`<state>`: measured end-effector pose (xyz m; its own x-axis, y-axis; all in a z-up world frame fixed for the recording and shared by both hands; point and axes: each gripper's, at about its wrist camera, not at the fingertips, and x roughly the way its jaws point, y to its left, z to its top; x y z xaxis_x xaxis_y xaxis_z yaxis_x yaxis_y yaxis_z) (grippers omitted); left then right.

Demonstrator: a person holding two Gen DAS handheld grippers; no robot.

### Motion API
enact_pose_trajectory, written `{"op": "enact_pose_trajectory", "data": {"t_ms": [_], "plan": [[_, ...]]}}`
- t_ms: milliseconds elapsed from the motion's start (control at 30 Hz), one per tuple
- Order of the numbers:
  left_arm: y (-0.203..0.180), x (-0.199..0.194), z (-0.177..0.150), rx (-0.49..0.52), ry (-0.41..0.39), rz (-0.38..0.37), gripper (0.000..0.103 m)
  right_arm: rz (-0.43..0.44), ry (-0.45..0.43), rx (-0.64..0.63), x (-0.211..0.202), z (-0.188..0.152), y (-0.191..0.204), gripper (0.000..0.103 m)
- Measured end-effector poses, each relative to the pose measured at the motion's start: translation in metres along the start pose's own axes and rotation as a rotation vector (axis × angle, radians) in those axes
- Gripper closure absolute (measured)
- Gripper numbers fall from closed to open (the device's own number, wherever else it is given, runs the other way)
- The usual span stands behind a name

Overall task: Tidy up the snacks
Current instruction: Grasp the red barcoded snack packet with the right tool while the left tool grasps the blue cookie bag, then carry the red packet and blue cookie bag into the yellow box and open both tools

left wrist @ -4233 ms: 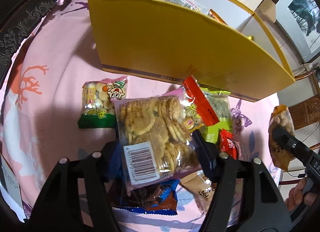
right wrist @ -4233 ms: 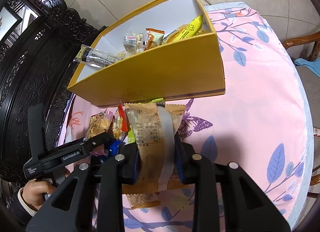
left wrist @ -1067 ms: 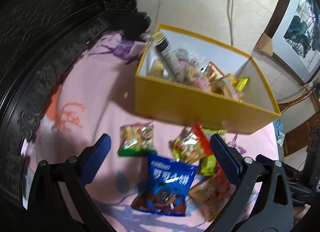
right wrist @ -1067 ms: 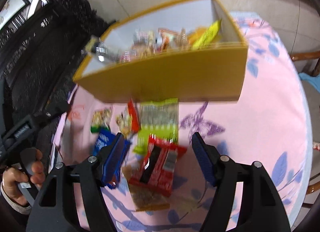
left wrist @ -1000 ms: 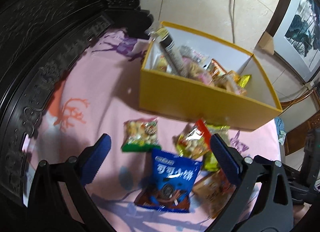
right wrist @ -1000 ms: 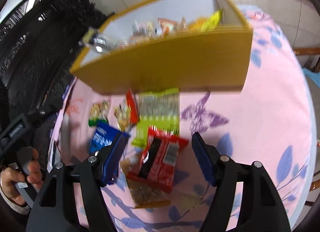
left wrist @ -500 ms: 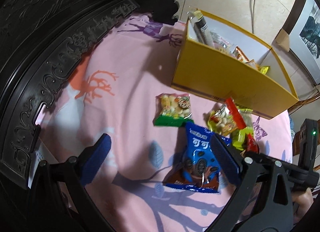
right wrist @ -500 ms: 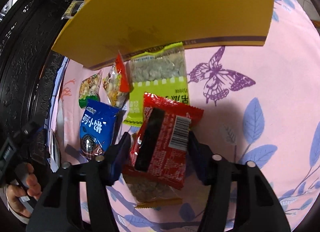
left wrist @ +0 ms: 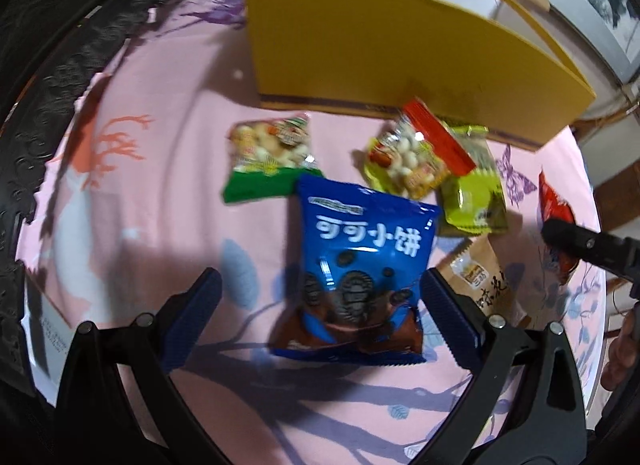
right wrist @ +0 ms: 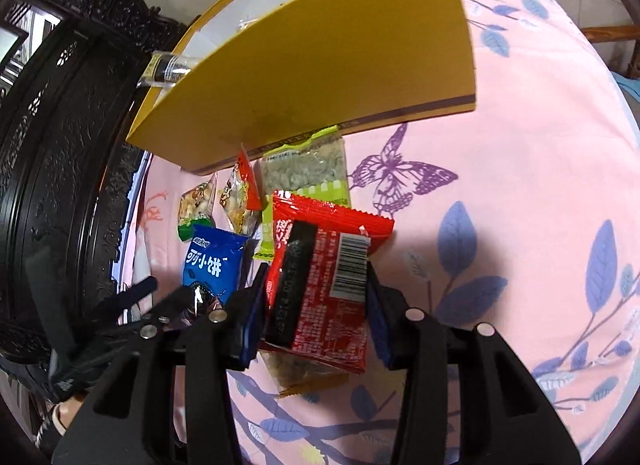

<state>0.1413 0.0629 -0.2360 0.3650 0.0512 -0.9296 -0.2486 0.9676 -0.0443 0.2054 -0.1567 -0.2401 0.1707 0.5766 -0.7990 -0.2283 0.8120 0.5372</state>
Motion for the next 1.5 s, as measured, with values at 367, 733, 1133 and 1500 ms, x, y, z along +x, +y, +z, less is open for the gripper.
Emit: {"op": "enact_pose_trajectory", "data": {"t_ms": [367,733,1133,1500], "plan": [[-0.022,0.039,0.000,0.088,0.069,0.006,0.005,0.000,-0.009,0.014,-0.002,0.000,-0.003,0.058],[-0.012,0.017,-0.001,0.065,0.015,-0.035,0.039,-0.013,-0.016,0.023,-0.004,-0.002,-0.005,0.058],[-0.010,-0.037,0.015,0.018,-0.102,-0.079,0.039,-0.009,-0.068,-0.018,-0.024,0.001,0.012,0.058],[-0.039,-0.101,0.087,0.051,-0.296,-0.135,0.039,0.036,-0.261,-0.141,-0.087,0.050,0.059,0.058]]}}
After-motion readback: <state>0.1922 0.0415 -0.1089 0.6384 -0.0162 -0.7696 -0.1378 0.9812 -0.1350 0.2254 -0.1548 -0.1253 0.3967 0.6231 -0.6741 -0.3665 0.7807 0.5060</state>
